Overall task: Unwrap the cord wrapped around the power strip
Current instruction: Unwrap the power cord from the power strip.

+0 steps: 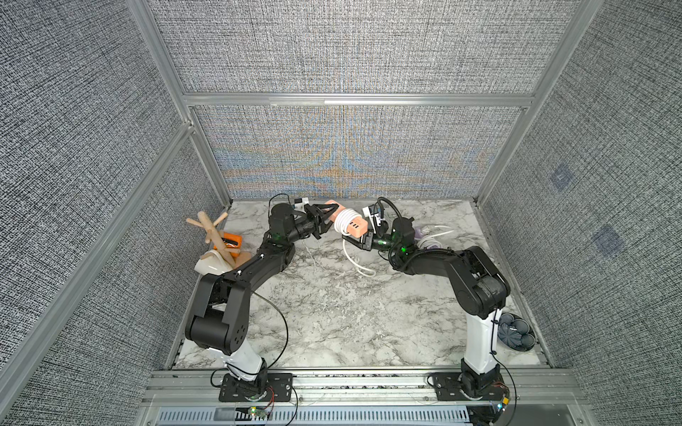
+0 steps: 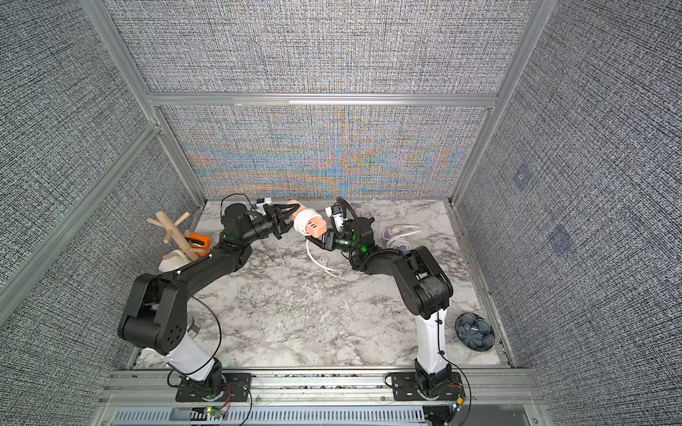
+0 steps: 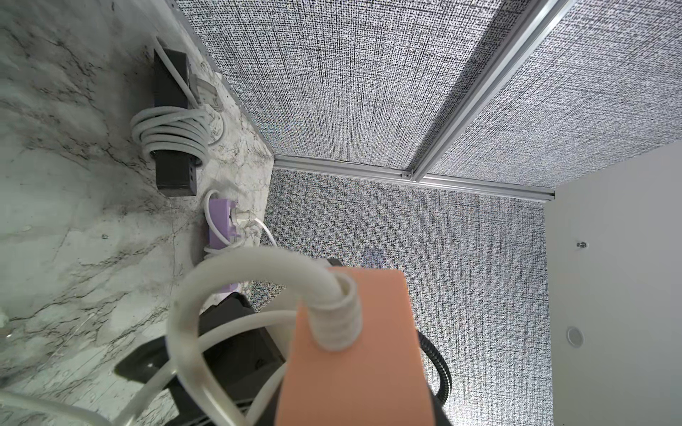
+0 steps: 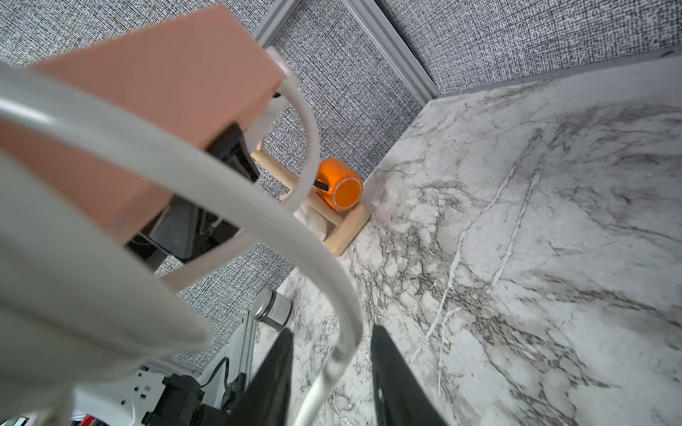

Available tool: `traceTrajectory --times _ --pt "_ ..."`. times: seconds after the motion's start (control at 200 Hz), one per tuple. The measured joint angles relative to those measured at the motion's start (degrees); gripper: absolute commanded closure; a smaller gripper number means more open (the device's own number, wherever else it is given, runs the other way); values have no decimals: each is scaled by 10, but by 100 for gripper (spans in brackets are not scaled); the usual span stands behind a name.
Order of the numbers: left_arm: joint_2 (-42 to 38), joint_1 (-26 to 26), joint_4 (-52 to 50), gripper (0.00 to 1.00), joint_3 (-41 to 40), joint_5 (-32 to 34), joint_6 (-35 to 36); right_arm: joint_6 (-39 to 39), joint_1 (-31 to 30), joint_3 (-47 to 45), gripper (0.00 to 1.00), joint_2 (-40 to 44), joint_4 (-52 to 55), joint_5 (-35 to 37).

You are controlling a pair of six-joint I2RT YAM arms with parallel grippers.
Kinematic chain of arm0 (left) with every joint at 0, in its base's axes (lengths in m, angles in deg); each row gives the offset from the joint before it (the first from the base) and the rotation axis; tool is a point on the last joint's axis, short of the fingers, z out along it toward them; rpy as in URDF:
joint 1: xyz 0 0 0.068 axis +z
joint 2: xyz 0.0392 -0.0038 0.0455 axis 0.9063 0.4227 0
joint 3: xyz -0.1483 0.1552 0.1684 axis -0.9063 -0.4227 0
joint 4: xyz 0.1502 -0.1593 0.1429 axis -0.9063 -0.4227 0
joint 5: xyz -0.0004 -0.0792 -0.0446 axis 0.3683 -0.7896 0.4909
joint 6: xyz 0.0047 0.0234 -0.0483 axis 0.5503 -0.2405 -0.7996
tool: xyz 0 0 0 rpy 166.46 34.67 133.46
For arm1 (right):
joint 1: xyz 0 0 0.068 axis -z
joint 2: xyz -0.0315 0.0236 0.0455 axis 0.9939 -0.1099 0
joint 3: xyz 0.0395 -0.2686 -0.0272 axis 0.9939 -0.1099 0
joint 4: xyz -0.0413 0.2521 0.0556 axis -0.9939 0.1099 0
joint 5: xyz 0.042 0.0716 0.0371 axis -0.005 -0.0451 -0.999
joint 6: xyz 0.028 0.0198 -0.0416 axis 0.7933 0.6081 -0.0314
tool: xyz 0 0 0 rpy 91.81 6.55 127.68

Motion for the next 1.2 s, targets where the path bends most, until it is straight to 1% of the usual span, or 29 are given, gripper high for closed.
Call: traceTrajectory --times 0.055,0.12,0.205,0.325,0.42,0.51,0.641,0.721,0.806,0.946,1.021,1.066,1.196 --pt "1 0 7 99 -1 0 -4 0 0 3 76 -2 0 0" --pt "3 0 18 99 -3 0 -9 0 1 5 83 -3 0 1" --pt "6 0 28 99 -8 -2 -15 -2 4 8 88 -1 1 2" --pt "9 7 36 99 -21 -7 -15 -16 17 6 100 13 20 -4" --pt "14 12 36 99 -30 -4 -10 -38 33 4 100 33 47 -11" --pt "19 13 36 100 -37 -4 0 -72 48 8 100 57 95 -18" --pt "23 13 30 100 -40 -4 23 -147 59 41 100 91 201 -12" --pt "33 13 29 100 -33 2 35 -199 56 62 100 113 274 3" --pt "51 13 29 100 -19 8 37 -248 49 64 100 139 336 23" --pt "75 13 17 100 9 26 45 -312 34 31 100 190 412 60" --pt "87 14 5 100 33 49 51 -336 20 12 100 214 445 72" --pt "94 14 2 100 47 64 52 -348 11 2 100 225 460 82" --pt "108 13 2 99 70 77 51 -368 -5 -32 100 242 479 114"
